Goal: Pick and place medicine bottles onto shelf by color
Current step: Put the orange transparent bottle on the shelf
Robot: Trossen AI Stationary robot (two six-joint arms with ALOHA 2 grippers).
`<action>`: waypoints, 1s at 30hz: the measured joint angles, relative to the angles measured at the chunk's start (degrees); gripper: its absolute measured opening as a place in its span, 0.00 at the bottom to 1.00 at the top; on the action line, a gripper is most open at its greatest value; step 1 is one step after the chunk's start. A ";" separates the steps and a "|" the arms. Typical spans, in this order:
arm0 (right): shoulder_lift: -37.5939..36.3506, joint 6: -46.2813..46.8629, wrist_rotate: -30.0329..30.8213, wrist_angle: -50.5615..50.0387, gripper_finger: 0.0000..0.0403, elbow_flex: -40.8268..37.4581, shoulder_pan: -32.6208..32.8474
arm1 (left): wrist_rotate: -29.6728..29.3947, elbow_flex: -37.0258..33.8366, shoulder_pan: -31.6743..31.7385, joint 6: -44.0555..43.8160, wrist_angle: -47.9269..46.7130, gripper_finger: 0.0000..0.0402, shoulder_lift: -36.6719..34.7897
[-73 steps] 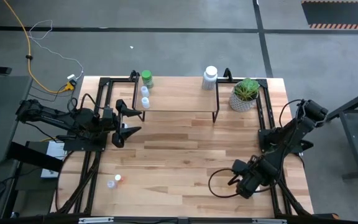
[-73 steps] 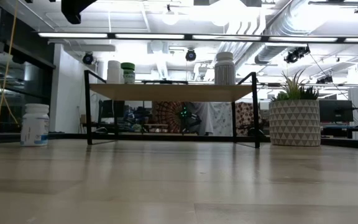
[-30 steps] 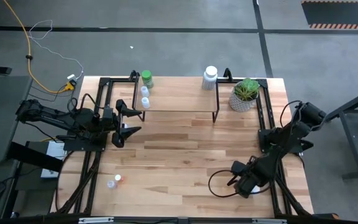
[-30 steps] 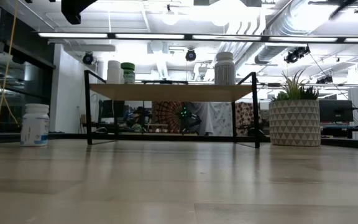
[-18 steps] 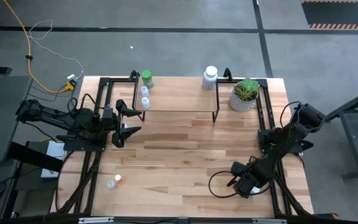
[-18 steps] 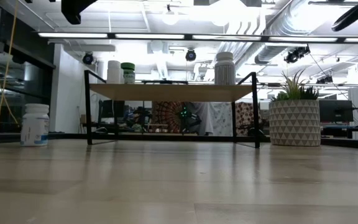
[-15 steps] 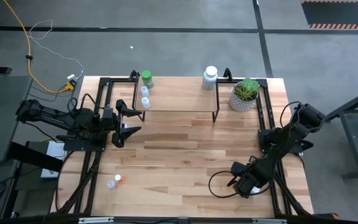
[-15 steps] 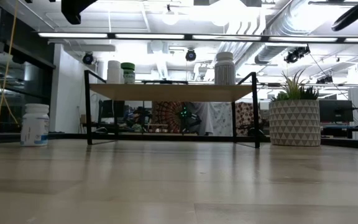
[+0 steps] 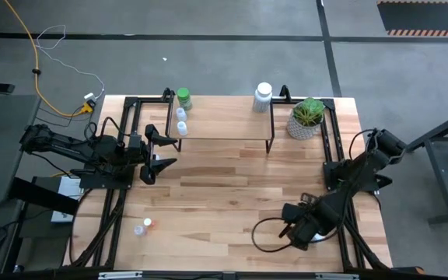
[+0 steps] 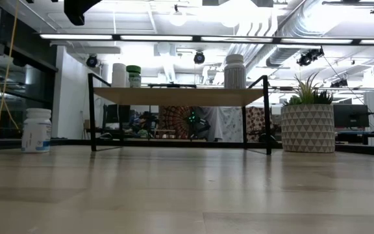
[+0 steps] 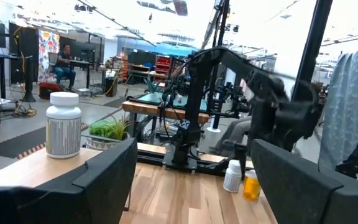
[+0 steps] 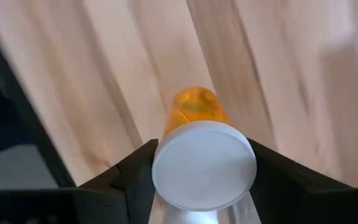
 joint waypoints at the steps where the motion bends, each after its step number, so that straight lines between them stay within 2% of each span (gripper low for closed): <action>1: 0.00 -2.55 1.54 -0.28 0.49 2.05 -0.95 | 0.00 0.00 0.00 0.00 0.00 0.76 0.00; 6: 0.00 -17.45 10.86 -4.11 0.46 13.95 -6.95 | 0.00 0.00 0.00 0.12 0.00 0.76 0.00; 11: -0.02 -32.30 21.25 -7.61 0.51 25.11 -15.50 | 0.00 0.00 0.00 0.13 0.01 0.76 0.00; 14: -0.02 -38.64 25.22 -9.00 0.52 29.74 -22.23 | 0.00 0.00 0.00 0.11 0.02 0.76 0.00; 19: -0.02 -40.57 24.39 -11.46 0.50 34.12 -35.50 | 0.00 0.00 0.00 0.00 0.00 0.76 0.00; 26: 0.24 -35.42 12.93 -15.63 0.51 34.68 -52.06 | 0.00 0.00 0.00 -0.02 0.00 0.76 0.00; 30: 1.39 -35.41 11.08 -16.31 0.51 34.68 -58.11 | 0.02 0.00 0.00 0.06 0.00 0.76 0.02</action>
